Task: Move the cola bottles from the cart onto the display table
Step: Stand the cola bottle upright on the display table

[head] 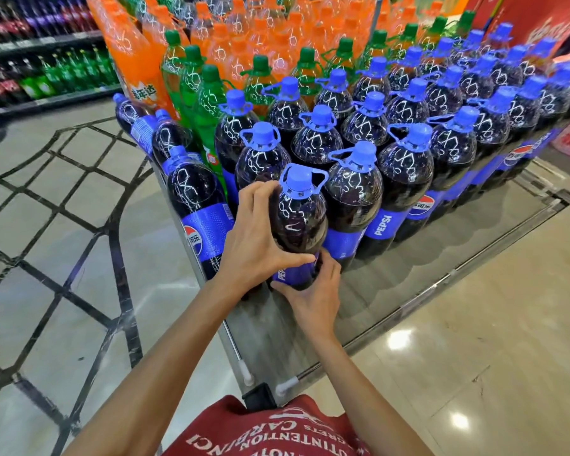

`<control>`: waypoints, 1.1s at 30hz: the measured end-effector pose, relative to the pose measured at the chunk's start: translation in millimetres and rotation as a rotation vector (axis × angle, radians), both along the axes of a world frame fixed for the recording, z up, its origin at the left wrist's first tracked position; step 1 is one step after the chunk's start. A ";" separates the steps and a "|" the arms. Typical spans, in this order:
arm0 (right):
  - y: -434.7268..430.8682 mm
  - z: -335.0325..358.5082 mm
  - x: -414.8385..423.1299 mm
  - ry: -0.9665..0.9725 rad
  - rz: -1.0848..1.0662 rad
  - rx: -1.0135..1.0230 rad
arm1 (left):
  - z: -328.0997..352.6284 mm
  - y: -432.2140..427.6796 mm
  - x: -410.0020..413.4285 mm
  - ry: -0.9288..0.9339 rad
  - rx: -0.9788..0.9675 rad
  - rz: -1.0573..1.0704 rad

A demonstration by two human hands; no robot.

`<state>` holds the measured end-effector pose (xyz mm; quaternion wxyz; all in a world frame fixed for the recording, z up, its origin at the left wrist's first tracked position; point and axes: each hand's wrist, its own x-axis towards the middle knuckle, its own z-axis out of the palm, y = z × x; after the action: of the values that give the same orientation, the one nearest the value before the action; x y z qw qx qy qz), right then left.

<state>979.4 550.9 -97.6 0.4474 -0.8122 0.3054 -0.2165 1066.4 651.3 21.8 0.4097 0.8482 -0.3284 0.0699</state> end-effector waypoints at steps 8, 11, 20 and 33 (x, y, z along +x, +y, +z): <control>0.3 -2.5 -0.4 0.003 -0.001 -0.012 | -10.1 14.2 12.8 0.044 -0.011 -0.129; 0.5 -2.1 -0.6 0.005 0.000 -0.012 | -12.6 13.4 11.9 0.039 -0.022 -0.125; -0.5 -4.1 -1.3 0.005 -0.003 0.029 | -13.4 13.2 5.4 0.081 -0.055 -0.107; -32.1 12.3 -18.9 0.004 0.223 0.098 | -12.8 23.8 -26.3 0.113 -0.075 0.001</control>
<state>960.5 518.9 -85.3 0.5072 -0.8187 0.2244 -0.1486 1040.1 675.1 9.0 0.4589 0.8350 -0.3016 0.0344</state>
